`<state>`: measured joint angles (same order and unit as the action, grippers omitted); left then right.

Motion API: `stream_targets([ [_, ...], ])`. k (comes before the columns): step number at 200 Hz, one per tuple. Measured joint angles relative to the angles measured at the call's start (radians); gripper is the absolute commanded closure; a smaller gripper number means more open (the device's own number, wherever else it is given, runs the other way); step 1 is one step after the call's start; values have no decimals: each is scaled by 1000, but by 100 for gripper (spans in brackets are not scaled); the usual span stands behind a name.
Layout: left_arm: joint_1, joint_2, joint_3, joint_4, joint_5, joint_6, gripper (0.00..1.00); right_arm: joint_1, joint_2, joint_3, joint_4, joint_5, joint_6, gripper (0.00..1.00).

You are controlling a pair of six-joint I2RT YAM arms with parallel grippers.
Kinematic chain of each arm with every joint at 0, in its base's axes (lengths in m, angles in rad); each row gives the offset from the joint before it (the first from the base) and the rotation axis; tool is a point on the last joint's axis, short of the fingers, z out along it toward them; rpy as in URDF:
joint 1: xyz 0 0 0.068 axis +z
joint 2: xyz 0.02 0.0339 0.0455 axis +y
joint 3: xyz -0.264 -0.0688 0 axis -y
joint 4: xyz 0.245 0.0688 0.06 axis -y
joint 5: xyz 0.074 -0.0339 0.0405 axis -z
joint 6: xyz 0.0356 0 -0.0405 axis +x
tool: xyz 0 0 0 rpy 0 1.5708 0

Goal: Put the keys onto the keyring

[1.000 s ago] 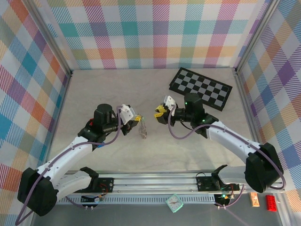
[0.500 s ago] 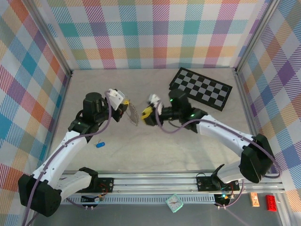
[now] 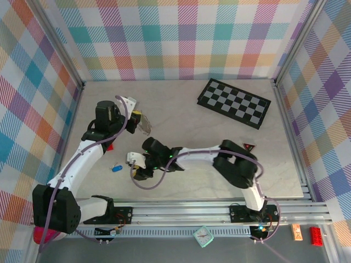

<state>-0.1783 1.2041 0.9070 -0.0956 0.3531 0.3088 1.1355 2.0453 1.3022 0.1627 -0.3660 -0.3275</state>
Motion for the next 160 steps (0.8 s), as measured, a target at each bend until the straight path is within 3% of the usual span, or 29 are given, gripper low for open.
stream_targets([
  [51, 60, 0, 6, 31, -10, -33, 100, 21, 266, 353, -71, 13, -87, 59],
  [160, 78, -24, 39, 16, -14, -37, 100, 21, 566, 814, -316, -32, -146, 53],
])
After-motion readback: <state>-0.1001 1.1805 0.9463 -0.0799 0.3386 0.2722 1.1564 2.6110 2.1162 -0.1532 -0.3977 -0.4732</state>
